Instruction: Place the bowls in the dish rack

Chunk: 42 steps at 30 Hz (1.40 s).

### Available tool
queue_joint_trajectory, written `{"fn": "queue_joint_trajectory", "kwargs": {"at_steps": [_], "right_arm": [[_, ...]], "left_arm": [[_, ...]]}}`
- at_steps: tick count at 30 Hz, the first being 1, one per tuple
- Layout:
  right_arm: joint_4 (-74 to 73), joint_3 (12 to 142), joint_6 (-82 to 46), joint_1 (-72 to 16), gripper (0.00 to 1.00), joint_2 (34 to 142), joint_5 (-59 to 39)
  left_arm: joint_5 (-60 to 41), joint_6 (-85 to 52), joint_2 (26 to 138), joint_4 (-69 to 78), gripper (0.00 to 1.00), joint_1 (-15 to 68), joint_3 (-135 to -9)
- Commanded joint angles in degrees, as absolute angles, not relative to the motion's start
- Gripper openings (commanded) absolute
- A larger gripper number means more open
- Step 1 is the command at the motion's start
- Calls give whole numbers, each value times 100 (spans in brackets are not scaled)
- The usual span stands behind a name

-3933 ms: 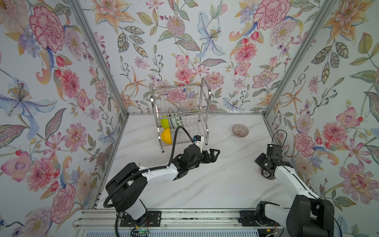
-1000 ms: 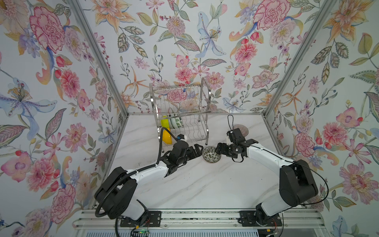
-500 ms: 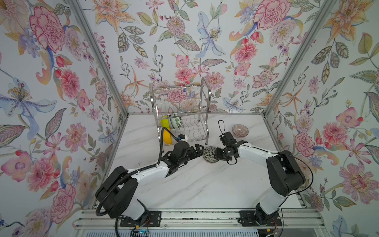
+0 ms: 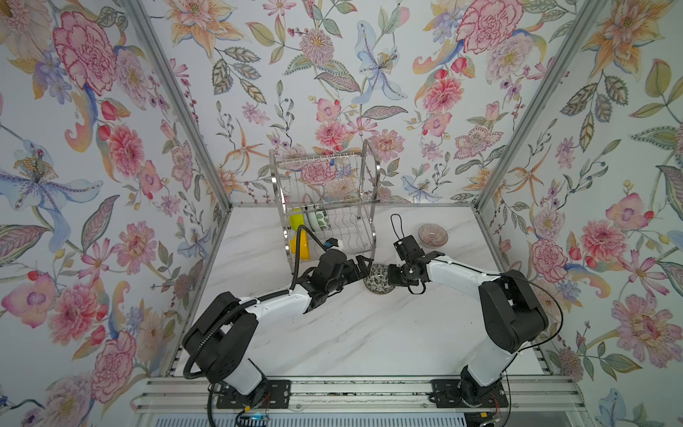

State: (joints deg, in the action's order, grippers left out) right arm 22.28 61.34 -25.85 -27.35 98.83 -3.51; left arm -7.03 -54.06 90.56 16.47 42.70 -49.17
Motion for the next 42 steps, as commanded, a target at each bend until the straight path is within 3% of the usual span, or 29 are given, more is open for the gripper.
{"fn": "queue_joint_trajectory", "kwargs": {"at_steps": [1, 9, 14, 18, 24, 28, 35, 42], "right_arm": [[2023, 6059, -2500, -2648, 2, 9211, -77], [1274, 5733, -2849, -2650, 0, 8222, 213], [828, 5634, -3065, -2849, 0, 7897, 237], [528, 5636, -3119, -3109, 0, 7750, 320], [-125, 5452, -3158, -3735, 0, 7579, 612], [-268, 5507, -3144, -3999, 1, 7627, 785], [-210, 5695, -3308, -4054, 13, 7838, 714], [-257, 5737, -3445, -4054, 39, 7945, 502]], "left_arm": [[-631, -5294, 9171, 1484, 98, 4399, -5131], [-546, -4820, 9508, 1122, 94, 4686, -5835], [-304, -4733, 9525, 928, 83, 4727, -6021], [-138, -4712, 9392, 843, 69, 4729, -5990], [123, -4702, 9110, 784, 33, 4720, -5819], [362, -4684, 8736, 727, 20, 4722, -5669], [772, -4580, 8233, 827, 1, 4720, -5320], [888, -4351, 8147, 908, 0, 4724, -5291]]}}
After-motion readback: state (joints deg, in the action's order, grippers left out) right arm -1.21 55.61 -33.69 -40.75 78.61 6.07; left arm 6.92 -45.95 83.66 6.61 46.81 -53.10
